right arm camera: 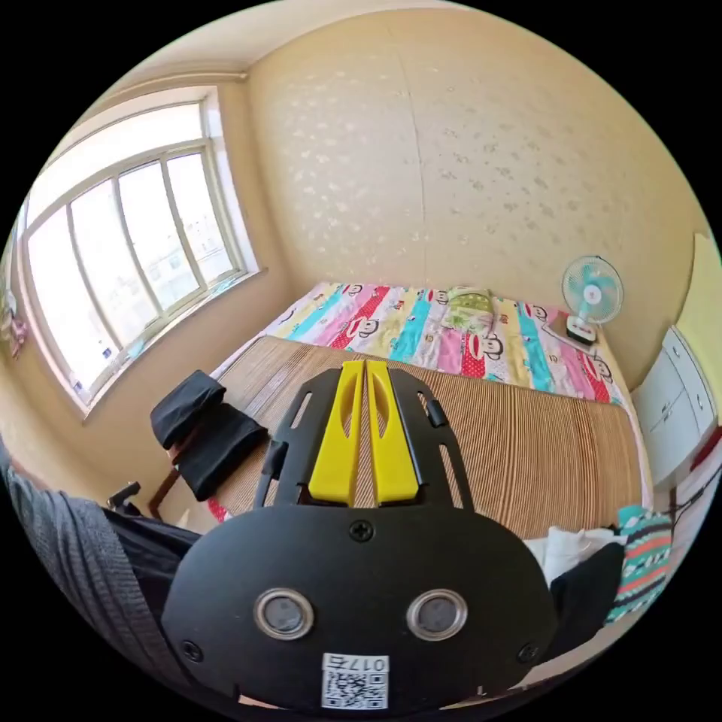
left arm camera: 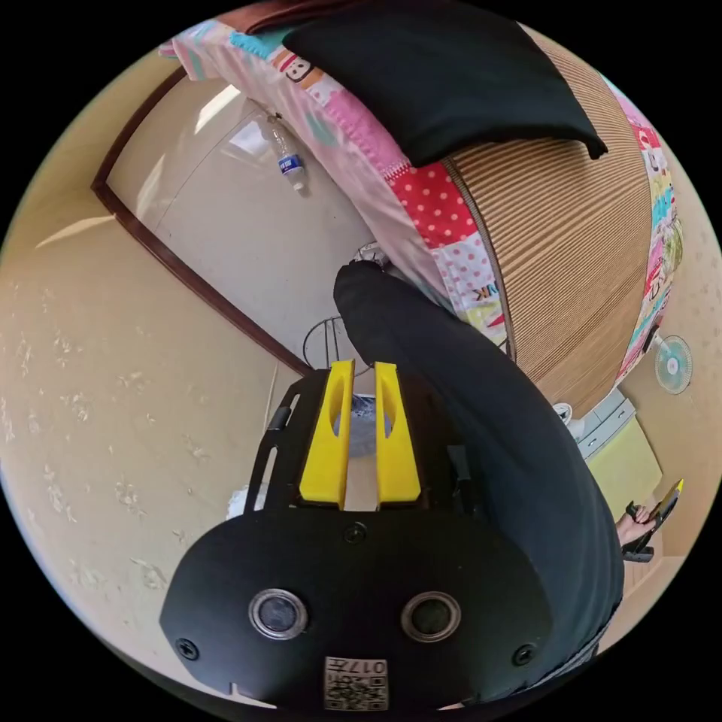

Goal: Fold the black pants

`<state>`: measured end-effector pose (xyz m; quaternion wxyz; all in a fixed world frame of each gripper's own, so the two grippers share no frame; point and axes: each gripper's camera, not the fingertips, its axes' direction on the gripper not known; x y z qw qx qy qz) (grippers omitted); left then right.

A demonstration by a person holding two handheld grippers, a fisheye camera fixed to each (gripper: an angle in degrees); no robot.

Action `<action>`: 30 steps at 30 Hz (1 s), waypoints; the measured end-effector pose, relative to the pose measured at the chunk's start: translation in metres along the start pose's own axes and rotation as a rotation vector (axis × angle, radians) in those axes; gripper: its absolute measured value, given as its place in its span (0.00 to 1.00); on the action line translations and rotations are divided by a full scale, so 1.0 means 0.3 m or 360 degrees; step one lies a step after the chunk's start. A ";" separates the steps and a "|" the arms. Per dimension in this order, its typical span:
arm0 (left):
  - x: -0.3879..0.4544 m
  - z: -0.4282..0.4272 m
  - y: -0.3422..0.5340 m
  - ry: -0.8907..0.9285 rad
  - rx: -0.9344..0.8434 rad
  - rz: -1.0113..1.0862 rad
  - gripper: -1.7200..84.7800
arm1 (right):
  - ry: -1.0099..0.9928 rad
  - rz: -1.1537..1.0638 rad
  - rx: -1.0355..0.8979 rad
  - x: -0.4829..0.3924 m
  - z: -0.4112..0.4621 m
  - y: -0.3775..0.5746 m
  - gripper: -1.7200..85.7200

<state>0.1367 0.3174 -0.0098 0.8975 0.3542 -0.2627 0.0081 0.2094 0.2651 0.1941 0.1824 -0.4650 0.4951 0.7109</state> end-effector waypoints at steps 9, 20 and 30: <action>0.139 -0.409 -0.154 -0.0251 0.0397 0.0286 0.10 | -0.0833 0.0330 -0.0484 -0.049 0.204 0.177 0.02; 0.464 -0.742 -0.431 -0.0857 0.0710 0.0488 0.14 | -0.0793 0.0785 -0.0636 0.015 0.089 0.353 0.02; 0.292 -0.766 -0.332 -0.0280 0.0543 0.0448 0.02 | -0.0920 0.0884 -0.0608 0.096 0.109 0.293 0.02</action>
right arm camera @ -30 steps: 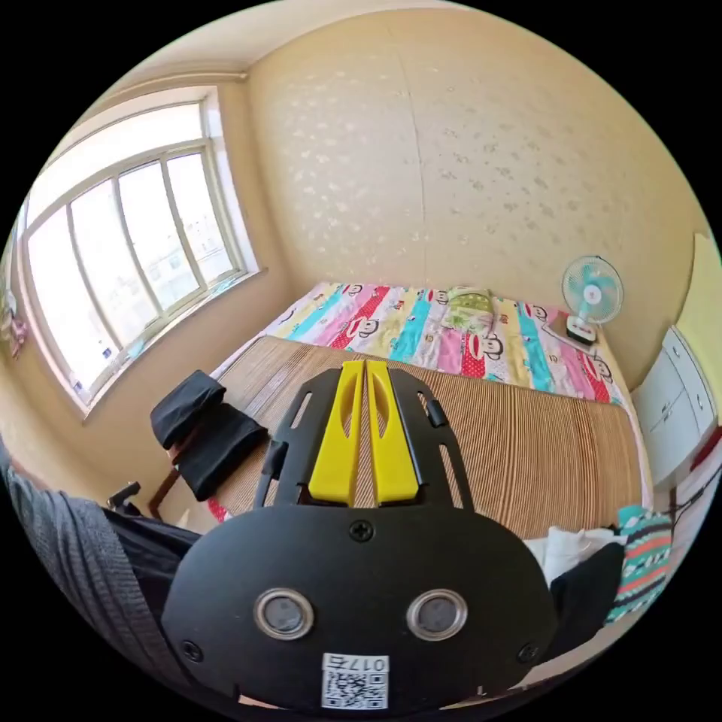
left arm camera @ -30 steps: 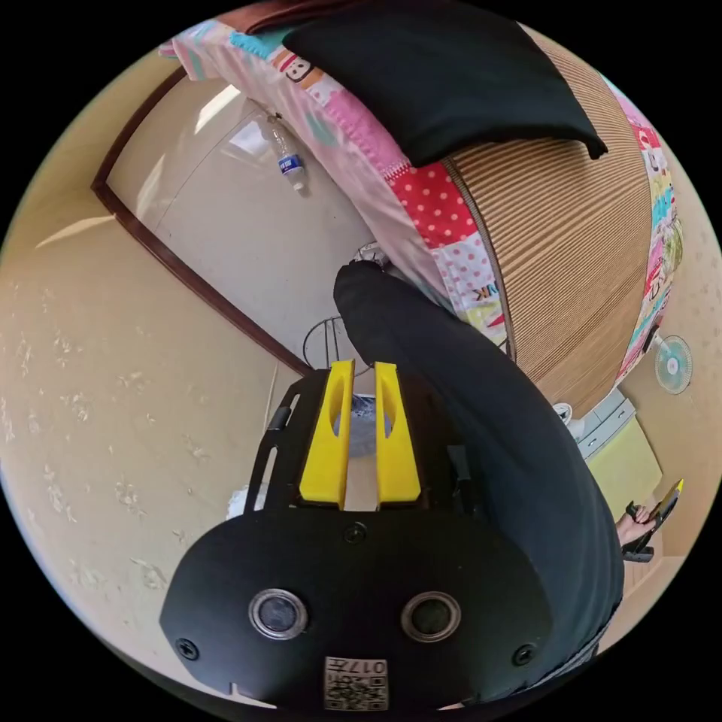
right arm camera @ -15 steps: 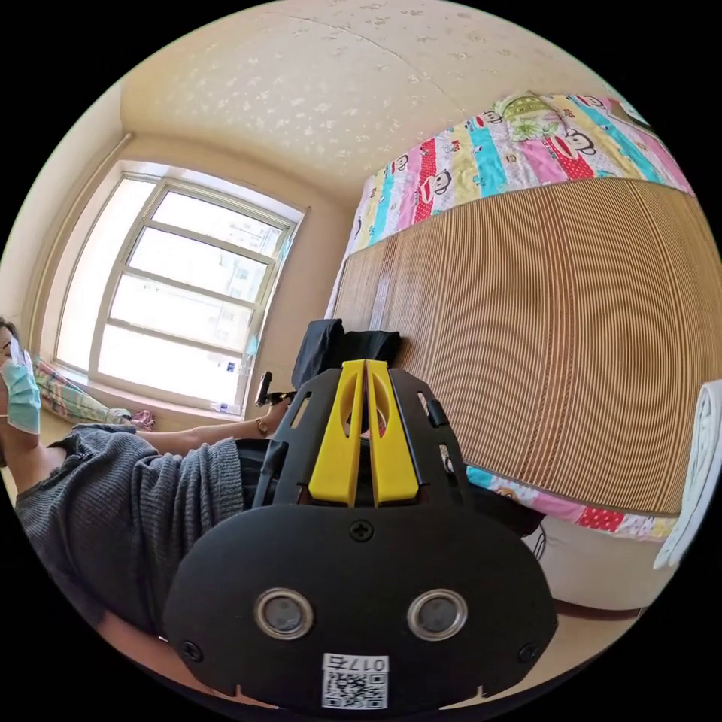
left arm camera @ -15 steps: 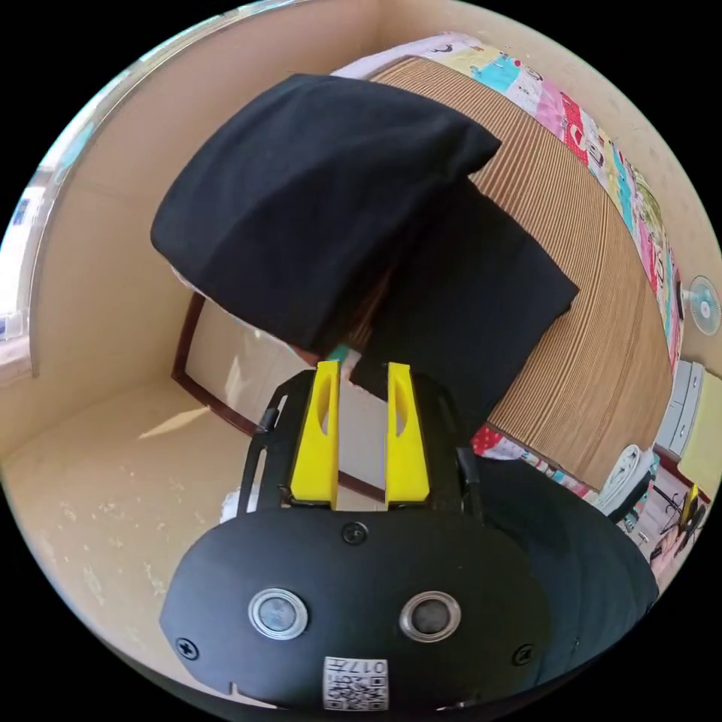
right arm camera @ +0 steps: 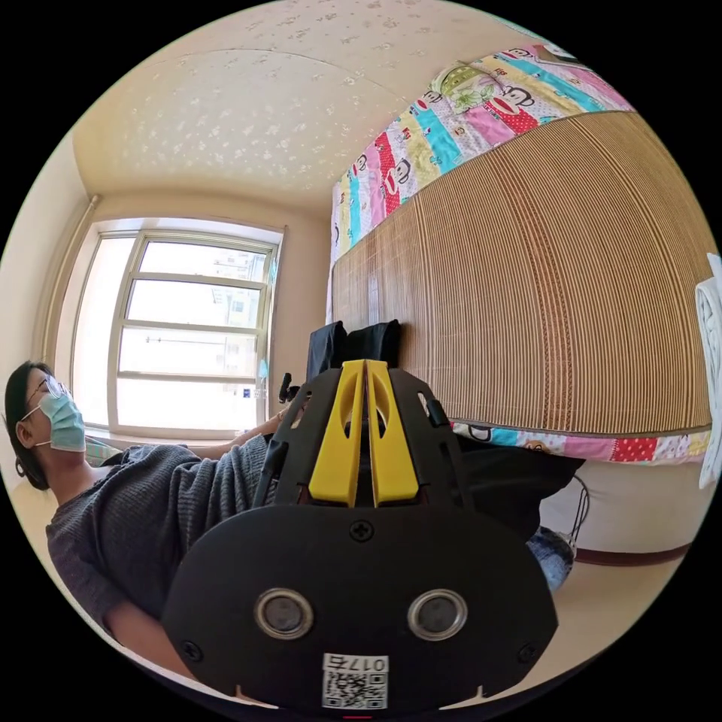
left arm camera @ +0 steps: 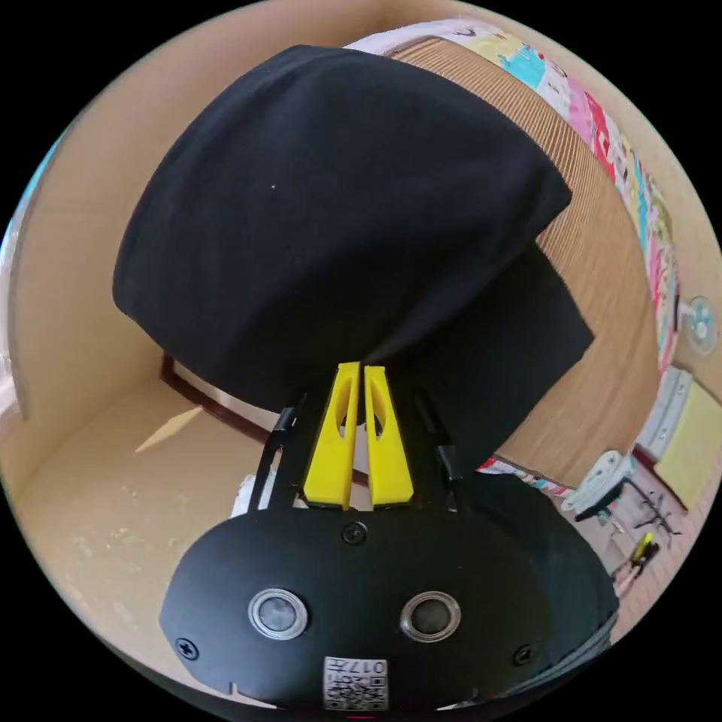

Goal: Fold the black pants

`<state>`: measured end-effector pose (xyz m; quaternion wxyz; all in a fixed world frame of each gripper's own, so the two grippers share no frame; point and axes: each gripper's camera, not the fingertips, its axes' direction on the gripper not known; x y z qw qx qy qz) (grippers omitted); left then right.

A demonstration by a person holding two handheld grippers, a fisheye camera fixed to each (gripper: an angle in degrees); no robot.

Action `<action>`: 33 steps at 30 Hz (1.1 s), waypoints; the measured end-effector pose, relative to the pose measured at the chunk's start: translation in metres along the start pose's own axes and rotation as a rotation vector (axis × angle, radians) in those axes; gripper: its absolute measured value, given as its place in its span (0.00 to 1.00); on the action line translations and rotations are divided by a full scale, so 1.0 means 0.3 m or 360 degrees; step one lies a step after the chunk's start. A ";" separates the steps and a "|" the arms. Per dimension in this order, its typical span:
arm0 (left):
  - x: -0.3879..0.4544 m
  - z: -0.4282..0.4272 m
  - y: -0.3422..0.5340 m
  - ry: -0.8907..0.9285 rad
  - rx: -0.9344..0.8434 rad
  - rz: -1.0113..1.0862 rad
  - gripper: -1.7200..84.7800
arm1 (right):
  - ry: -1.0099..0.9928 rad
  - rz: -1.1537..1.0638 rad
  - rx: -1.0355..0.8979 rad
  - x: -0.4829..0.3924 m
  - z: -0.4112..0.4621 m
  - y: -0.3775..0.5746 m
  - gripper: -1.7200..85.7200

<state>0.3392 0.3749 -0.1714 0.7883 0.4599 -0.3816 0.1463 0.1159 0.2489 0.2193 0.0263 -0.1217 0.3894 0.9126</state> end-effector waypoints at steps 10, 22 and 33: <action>-0.049 -0.918 0.617 0.1645 0.1077 0.0760 0.01 | -0.0402 -0.0251 -0.0042 0.018 -0.018 -0.174 0.03; 0.656 -1.385 1.596 0.2548 0.1417 0.1944 0.01 | -0.0765 -0.0499 -0.0199 -0.014 -0.171 -0.243 0.07; 1.286 -1.018 2.301 0.2654 0.0917 0.2466 0.01 | -0.1373 0.0256 -0.0421 0.349 -0.077 -0.277 0.39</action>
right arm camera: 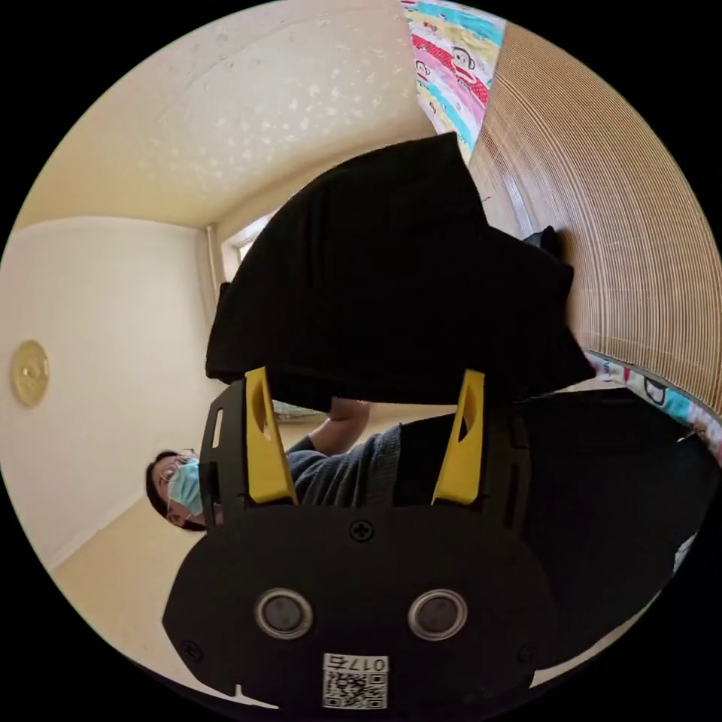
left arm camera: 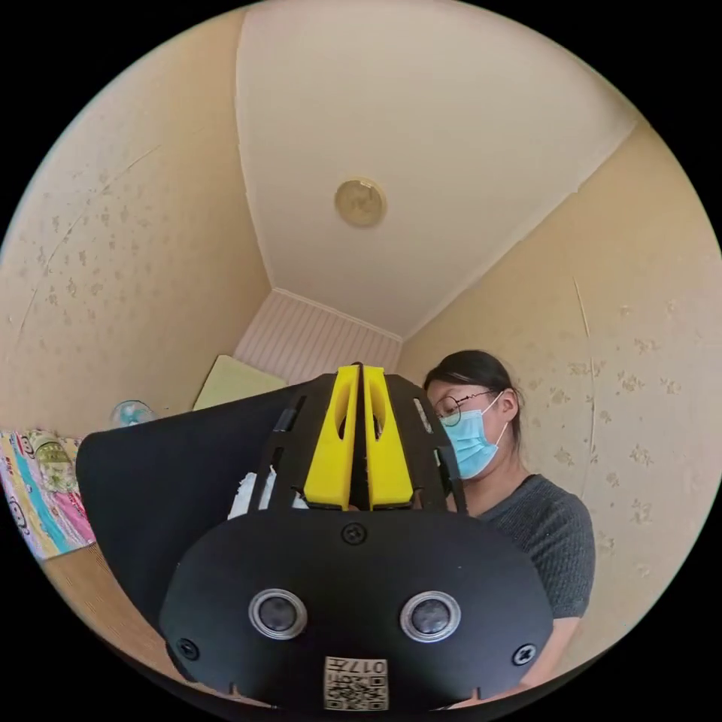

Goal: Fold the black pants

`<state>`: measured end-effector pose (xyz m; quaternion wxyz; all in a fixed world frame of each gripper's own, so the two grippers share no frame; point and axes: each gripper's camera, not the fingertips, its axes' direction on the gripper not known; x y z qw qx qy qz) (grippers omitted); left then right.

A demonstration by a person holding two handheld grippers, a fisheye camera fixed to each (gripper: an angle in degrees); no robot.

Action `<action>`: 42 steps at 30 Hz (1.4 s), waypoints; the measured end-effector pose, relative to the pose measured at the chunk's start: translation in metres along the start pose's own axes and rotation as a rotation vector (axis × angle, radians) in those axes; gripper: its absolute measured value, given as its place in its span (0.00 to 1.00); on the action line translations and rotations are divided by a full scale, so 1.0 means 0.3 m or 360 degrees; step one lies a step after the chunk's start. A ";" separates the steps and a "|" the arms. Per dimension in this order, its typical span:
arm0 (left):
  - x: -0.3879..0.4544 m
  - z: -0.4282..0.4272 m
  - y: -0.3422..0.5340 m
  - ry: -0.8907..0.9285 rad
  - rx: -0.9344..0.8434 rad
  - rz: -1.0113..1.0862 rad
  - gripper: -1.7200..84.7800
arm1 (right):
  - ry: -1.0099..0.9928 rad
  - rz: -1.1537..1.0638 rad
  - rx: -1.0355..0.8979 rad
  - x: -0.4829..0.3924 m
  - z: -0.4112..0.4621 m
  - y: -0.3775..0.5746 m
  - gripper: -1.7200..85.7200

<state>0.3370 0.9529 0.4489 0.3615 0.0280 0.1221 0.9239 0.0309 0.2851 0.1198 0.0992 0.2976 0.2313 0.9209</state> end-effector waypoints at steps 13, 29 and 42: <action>0.089 0.574 0.849 0.0519 -0.0924 0.0194 0.01 | -0.1051 -0.0950 0.0493 -0.223 -0.273 -0.107 0.11; -0.438 0.381 1.659 -0.0812 -0.0927 -0.0566 0.09 | -0.1014 -0.2614 -0.0932 -0.965 0.106 0.362 0.11; -0.675 0.793 1.681 -0.0414 -0.0805 -0.0212 0.23 | -0.2139 -0.2479 -0.1172 -0.847 0.314 0.533 0.12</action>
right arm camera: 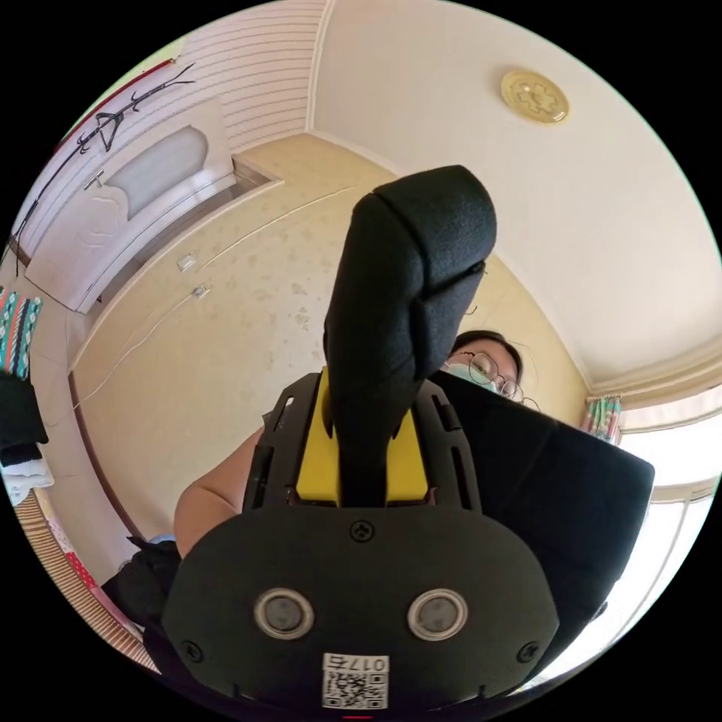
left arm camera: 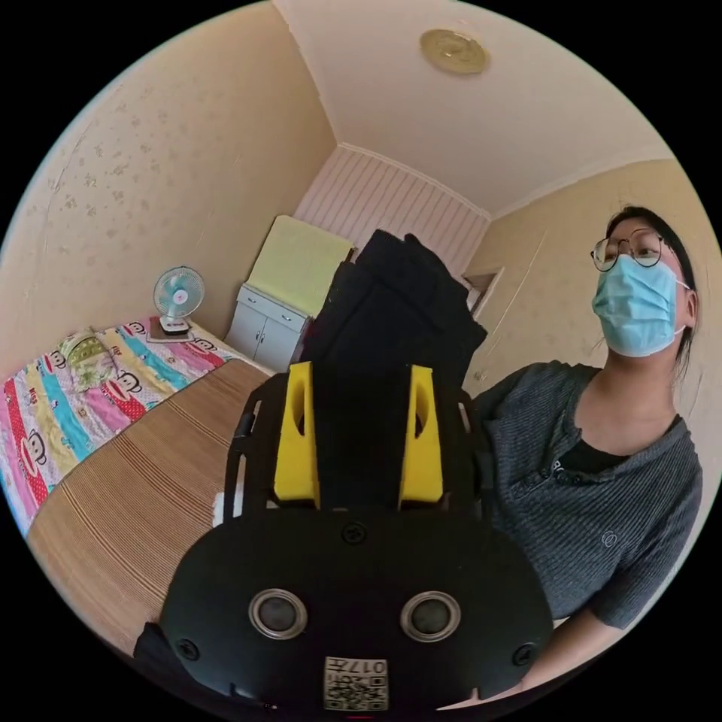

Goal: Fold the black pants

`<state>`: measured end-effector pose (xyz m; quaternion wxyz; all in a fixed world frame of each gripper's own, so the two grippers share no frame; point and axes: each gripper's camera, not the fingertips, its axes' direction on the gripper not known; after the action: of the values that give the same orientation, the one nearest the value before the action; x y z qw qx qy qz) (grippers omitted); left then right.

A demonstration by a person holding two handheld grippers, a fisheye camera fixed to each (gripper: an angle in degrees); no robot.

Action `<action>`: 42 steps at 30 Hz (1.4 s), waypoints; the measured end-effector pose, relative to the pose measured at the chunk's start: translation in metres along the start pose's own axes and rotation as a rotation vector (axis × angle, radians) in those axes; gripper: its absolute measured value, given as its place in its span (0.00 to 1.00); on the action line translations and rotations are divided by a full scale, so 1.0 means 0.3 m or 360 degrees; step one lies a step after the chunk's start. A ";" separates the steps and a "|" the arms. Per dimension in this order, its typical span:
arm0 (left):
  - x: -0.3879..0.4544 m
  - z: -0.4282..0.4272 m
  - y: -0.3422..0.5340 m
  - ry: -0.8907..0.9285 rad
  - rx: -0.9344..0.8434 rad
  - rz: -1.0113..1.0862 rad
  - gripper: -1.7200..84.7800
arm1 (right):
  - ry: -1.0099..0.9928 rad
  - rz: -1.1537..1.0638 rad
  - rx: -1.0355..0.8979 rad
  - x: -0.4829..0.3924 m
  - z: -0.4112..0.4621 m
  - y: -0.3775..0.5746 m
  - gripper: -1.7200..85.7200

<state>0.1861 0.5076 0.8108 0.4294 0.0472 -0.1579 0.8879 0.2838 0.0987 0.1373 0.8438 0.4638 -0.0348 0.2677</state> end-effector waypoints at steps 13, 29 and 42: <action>-0.080 -0.145 0.072 0.0100 0.0459 -0.0034 0.06 | 0.1261 0.0517 -0.0080 -0.319 -0.035 0.091 0.19; 0.313 -0.207 -0.094 -0.0726 0.0725 0.0252 0.02 | 0.2233 0.1269 -0.0405 -0.498 0.077 0.503 0.19; 0.439 -0.373 -0.101 -0.0903 0.0909 0.0312 0.02 | 0.2353 0.1147 -0.0157 -0.744 0.222 0.778 0.20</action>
<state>0.1329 0.6595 0.7411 0.2518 0.3920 -0.0209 0.8846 -0.0073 0.0512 0.2848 0.5306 0.0906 0.3712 0.7566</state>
